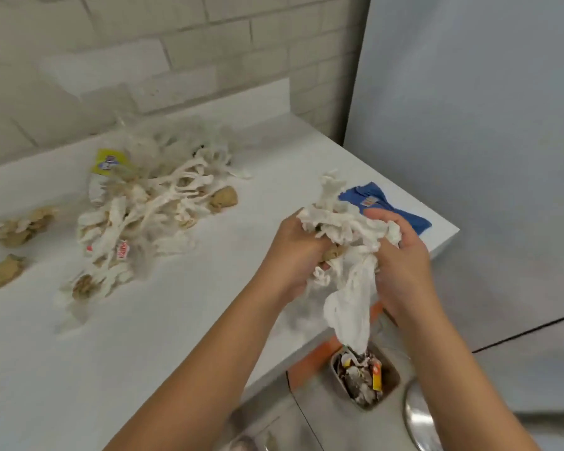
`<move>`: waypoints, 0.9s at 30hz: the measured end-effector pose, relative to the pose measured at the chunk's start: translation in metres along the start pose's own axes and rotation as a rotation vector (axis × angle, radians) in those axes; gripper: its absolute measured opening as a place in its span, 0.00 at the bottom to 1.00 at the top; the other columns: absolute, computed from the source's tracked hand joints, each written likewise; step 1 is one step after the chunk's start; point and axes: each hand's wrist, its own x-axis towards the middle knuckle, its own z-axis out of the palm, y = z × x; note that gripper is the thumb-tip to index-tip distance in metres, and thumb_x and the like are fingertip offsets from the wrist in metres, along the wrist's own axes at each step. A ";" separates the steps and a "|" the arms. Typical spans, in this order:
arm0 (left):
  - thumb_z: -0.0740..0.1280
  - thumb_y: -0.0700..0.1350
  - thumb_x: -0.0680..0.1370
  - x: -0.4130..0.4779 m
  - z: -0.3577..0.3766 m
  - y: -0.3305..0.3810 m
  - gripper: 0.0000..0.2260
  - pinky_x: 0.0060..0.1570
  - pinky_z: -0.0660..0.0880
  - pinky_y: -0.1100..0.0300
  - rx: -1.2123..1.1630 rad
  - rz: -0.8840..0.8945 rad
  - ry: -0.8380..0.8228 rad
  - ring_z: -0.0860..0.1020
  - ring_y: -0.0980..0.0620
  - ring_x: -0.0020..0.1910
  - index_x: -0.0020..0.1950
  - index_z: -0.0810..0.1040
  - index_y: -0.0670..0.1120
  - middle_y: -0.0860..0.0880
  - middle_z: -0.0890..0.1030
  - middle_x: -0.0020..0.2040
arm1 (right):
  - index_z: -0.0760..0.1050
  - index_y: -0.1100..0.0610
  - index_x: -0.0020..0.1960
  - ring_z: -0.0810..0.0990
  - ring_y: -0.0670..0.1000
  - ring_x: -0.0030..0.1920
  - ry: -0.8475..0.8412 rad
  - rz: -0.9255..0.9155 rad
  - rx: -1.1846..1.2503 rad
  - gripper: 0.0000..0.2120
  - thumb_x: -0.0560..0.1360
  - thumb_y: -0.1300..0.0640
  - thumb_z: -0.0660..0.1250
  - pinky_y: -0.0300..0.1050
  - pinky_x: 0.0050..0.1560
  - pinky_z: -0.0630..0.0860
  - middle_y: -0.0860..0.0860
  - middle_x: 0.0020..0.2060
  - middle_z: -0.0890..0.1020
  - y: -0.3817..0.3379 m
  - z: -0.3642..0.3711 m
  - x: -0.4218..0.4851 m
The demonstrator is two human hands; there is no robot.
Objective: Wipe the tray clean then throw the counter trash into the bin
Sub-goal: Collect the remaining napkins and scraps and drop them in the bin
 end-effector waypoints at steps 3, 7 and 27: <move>0.68 0.35 0.70 0.001 0.076 -0.036 0.10 0.30 0.72 0.65 -0.038 -0.099 -0.086 0.77 0.58 0.31 0.36 0.80 0.51 0.55 0.80 0.30 | 0.80 0.49 0.41 0.82 0.46 0.37 0.073 0.088 0.033 0.16 0.73 0.70 0.66 0.39 0.36 0.78 0.48 0.36 0.84 0.003 -0.073 -0.005; 0.68 0.39 0.73 0.012 0.150 -0.101 0.07 0.35 0.75 0.64 -0.019 -0.277 -0.117 0.75 0.58 0.34 0.45 0.81 0.50 0.56 0.78 0.33 | 0.79 0.52 0.44 0.82 0.44 0.33 0.155 0.182 0.007 0.12 0.73 0.69 0.66 0.37 0.31 0.78 0.47 0.33 0.84 0.030 -0.155 -0.001; 0.64 0.48 0.72 0.142 0.154 -0.583 0.10 0.45 0.71 0.60 0.490 -0.409 0.006 0.75 0.51 0.49 0.52 0.75 0.50 0.49 0.76 0.51 | 0.79 0.46 0.44 0.82 0.50 0.43 0.316 0.500 -0.297 0.06 0.70 0.57 0.72 0.47 0.43 0.79 0.47 0.41 0.83 0.482 -0.340 0.094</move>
